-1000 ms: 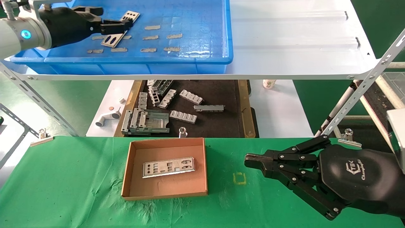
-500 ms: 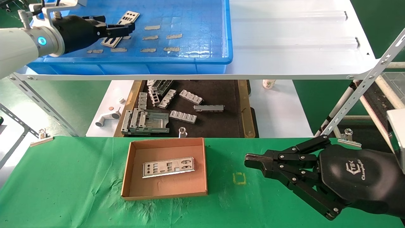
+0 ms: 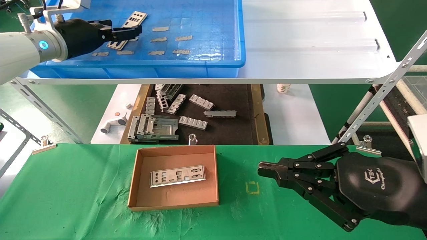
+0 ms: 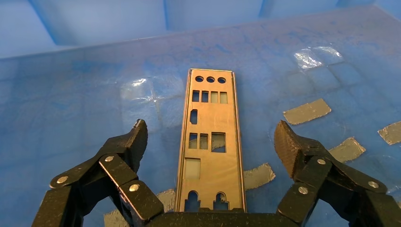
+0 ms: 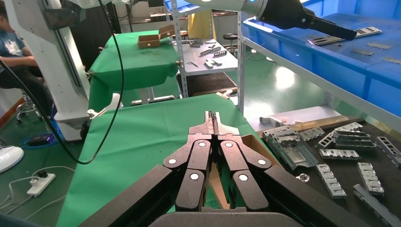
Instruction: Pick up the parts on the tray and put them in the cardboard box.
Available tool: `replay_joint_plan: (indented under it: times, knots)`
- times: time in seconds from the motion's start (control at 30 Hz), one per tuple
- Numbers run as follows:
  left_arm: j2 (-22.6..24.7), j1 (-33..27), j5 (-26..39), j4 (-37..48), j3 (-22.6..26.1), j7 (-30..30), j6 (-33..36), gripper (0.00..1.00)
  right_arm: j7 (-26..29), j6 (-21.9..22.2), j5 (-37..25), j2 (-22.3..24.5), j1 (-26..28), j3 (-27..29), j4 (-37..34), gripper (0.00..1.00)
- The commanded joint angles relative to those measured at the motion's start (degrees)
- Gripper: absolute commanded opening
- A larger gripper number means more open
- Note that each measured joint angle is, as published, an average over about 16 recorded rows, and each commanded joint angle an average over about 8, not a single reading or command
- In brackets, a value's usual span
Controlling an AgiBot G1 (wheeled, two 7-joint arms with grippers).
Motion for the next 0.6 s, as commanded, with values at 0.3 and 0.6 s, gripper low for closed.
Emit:
replay_joint_plan:
  times: [0.3,0.6]
  knots:
    - [-0.1,0.0,0.4,-0.3,0.3,-0.7,0.4,0.0,0.0,0.0,0.0,0.0,0.0,0.0,0.0,0.0]
    - [0.0,0.2,0.6,-0.4,0.4,-1.1,0.5,0.0,0.0,0.0,0.0,0.0,0.0,0.0,0.0,0.0]
